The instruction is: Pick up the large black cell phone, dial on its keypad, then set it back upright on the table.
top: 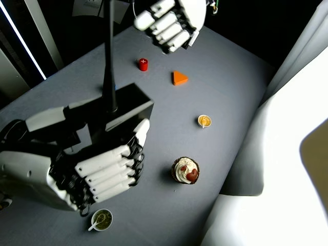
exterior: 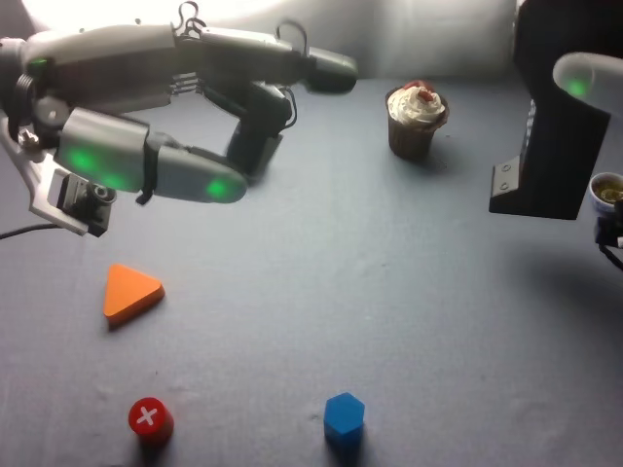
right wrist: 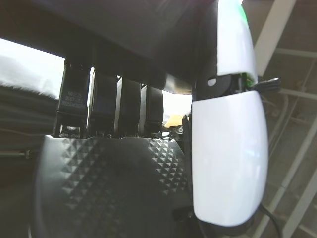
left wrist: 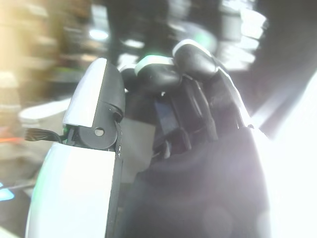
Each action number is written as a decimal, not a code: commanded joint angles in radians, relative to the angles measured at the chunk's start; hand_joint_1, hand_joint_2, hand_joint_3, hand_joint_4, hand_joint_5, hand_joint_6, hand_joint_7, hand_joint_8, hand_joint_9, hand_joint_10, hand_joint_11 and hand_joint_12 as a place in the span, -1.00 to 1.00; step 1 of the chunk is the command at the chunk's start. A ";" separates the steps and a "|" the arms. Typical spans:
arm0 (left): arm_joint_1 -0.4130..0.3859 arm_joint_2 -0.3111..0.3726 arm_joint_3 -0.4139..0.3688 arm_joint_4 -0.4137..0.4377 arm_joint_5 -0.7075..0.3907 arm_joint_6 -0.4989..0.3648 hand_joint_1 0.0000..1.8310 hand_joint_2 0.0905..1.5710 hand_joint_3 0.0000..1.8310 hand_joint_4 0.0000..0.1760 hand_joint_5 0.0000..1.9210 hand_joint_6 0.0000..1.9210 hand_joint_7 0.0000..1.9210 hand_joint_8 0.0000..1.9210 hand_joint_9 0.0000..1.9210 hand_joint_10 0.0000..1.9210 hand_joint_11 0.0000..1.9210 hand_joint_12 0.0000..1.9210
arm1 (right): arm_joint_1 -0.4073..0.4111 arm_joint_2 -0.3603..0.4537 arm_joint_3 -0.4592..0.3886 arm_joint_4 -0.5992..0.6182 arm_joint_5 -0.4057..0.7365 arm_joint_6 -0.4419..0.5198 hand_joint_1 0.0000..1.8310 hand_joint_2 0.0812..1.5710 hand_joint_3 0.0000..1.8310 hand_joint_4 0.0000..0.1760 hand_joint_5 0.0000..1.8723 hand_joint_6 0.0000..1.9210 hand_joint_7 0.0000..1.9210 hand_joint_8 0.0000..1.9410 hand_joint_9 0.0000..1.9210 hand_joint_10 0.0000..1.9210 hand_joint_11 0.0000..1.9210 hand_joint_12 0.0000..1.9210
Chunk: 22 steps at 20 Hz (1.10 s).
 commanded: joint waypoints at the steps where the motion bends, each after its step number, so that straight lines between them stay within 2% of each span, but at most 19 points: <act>1: -0.022 0.004 -0.005 -0.122 0.025 -0.034 -0.49 0.57 -1.00 -1.00 -0.44 -0.99 -0.28 -0.46 -0.34 -0.03 -0.51 0.41 | 0.002 0.005 0.008 0.015 0.169 0.020 0.62 0.40 -1.00 -1.00 -0.02 0.01 -0.08 0.03 -0.08 0.22 -0.15 0.68; 2: -0.022 0.004 -0.006 -0.123 0.070 -0.067 -0.54 0.57 -1.00 -1.00 -0.46 -1.00 -0.28 -0.66 -0.37 -0.20 -0.58 0.35 | -0.003 0.002 0.008 0.026 0.174 0.020 0.62 0.40 -1.00 -1.00 -0.01 -0.02 -0.08 0.04 -0.07 0.20 -0.14 0.67; 3: -0.022 0.004 -0.006 -0.122 0.128 -0.127 -0.69 0.58 -1.00 -1.00 -0.51 -1.00 -0.33 -0.84 -0.41 -0.45 -0.67 0.21 | -0.006 -0.003 0.009 0.033 0.177 0.020 0.62 0.41 -1.00 -1.00 -0.03 0.00 -0.09 0.07 -0.12 0.27 -0.17 0.71; 4: -0.018 0.004 -0.006 -0.122 0.156 -0.169 -0.74 0.55 -1.00 -1.00 -0.50 -1.00 -0.36 -0.94 -0.41 -0.72 -0.74 0.07 | -0.010 -0.010 0.012 0.036 0.179 0.020 0.62 0.41 -1.00 -1.00 -0.02 -0.03 -0.08 0.04 -0.10 0.25 -0.14 0.68; 5: -0.018 0.004 -0.007 -0.112 0.172 -0.202 -0.82 0.57 -1.00 -1.00 -0.50 -1.00 -0.43 -0.99 -0.47 -0.89 -0.82 -0.03 | -0.011 -0.015 0.014 0.037 0.181 0.017 0.62 0.40 -1.00 -1.00 -0.01 -0.05 -0.05 0.00 -0.08 0.24 -0.13 0.66; 6: -0.017 0.004 -0.009 -0.098 0.196 -0.255 -0.92 0.61 -0.99 -1.00 -0.53 -1.00 -0.49 -1.00 -0.52 -0.95 -0.87 -0.06 | -0.014 -0.022 0.018 0.039 0.186 0.015 0.62 0.39 -1.00 -1.00 -0.01 -0.05 -0.05 -0.01 -0.08 0.24 -0.12 0.66; 8: -0.017 0.005 -0.012 -0.097 0.203 -0.284 -1.00 0.60 -1.00 -1.00 -0.61 -1.00 -0.59 -1.00 -0.63 -1.00 -0.99 -0.14 | -0.018 -0.032 0.024 0.041 0.189 0.013 0.62 0.42 -1.00 -1.00 -0.06 0.03 -0.10 0.08 -0.13 0.30 -0.12 0.67; 12: -0.010 0.007 -0.013 -0.119 0.201 -0.279 -1.00 0.51 -1.00 -1.00 -0.71 -1.00 -0.70 -1.00 -0.75 -1.00 -1.00 -0.39 | -0.028 -0.046 0.035 0.041 0.190 0.014 0.62 0.40 -1.00 -1.00 -0.04 0.00 -0.07 0.05 -0.10 0.25 -0.11 0.65; 13: -0.005 0.006 -0.013 -0.118 0.203 -0.278 -1.00 0.46 -1.00 -1.00 -0.70 -1.00 -0.69 -1.00 -0.74 -1.00 -1.00 -0.41 | -0.034 -0.048 0.037 0.041 0.194 0.014 0.62 0.41 -1.00 -1.00 -0.06 0.03 -0.09 0.07 -0.11 0.25 -0.10 0.64; 15: -0.001 0.006 -0.014 -0.117 0.228 -0.278 -1.00 0.44 -1.00 -1.00 -0.69 -1.00 -0.69 -1.00 -0.74 -1.00 -1.00 -0.42 | -0.045 -0.051 0.038 0.041 0.195 0.026 0.62 0.38 -1.00 -1.00 -0.02 -0.01 -0.07 0.01 -0.07 0.19 -0.05 0.57; 16: 0.002 0.006 -0.017 -0.107 0.287 -0.329 -1.00 0.43 -1.00 -1.00 -0.72 -1.00 -0.70 -1.00 -0.75 -1.00 -1.00 -0.41 | -0.053 -0.051 0.037 0.041 0.197 0.045 0.62 0.38 -1.00 -1.00 -0.01 -0.02 -0.05 -0.01 -0.06 0.18 -0.08 0.59; 18: 0.004 0.005 -0.016 -0.082 0.333 -0.396 -1.00 0.44 -1.00 -1.00 -0.77 -1.00 -0.73 -1.00 -0.77 -1.00 -1.00 -0.43 | -0.065 -0.051 0.040 0.036 0.202 0.081 0.62 0.41 -1.00 -1.00 -0.06 0.08 -0.10 0.07 -0.12 0.26 -0.13 0.65; 21: 0.004 0.005 -0.022 0.019 0.391 -0.581 -1.00 0.44 -1.00 -1.00 -0.70 -0.99 -0.68 -0.99 -0.73 -0.99 -1.00 -0.38 | -0.082 -0.051 0.066 0.020 0.202 0.137 0.62 0.42 -1.00 -1.00 -0.07 0.06 -0.12 0.11 -0.12 0.28 -0.14 0.67; 22: 0.004 0.005 -0.023 0.019 0.401 -0.609 -0.95 0.44 -1.00 -1.00 -0.69 -0.99 -0.67 -0.99 -0.72 -0.99 -1.00 -0.34 | -0.085 -0.052 0.077 0.013 0.202 0.151 0.62 0.42 -1.00 -1.00 -0.07 0.05 -0.13 0.12 -0.13 0.30 -0.14 0.67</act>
